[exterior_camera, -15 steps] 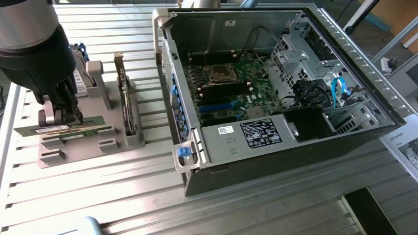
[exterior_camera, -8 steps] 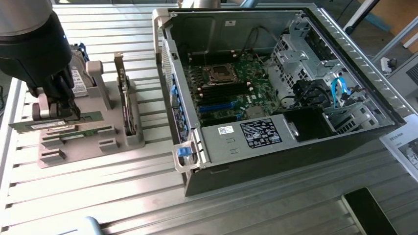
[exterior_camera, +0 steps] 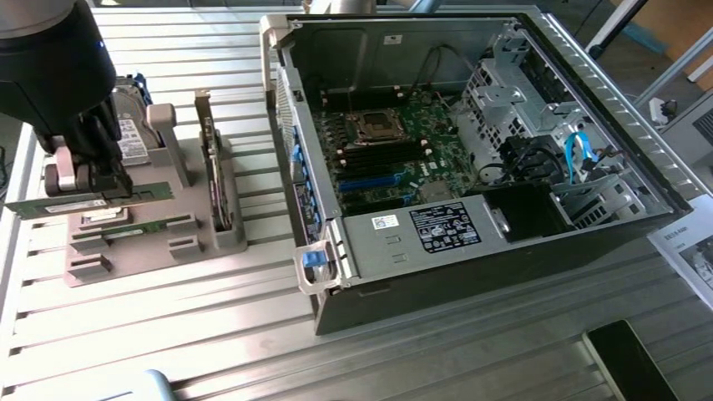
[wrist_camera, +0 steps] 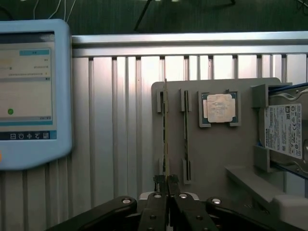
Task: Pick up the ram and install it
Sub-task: 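Pick up the ram and move it above insertion slot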
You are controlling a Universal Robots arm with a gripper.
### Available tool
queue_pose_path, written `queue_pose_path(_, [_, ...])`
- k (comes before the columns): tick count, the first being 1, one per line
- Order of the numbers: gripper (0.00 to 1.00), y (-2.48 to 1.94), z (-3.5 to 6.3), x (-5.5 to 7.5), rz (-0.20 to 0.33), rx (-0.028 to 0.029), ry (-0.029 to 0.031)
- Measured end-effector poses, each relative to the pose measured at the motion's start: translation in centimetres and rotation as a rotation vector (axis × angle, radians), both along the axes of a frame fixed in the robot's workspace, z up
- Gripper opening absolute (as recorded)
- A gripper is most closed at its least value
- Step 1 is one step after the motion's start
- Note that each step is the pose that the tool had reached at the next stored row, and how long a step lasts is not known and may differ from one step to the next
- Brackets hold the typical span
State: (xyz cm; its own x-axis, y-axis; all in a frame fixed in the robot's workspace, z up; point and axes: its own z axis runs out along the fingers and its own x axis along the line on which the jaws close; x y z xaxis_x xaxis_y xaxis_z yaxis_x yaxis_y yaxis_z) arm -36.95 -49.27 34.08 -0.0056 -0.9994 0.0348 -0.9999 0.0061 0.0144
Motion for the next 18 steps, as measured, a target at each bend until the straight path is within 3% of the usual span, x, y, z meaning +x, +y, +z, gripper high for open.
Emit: queue_pose_path(18, [0.12,0.00,3.35,0.1,0.000,0.0000,-0.0001])
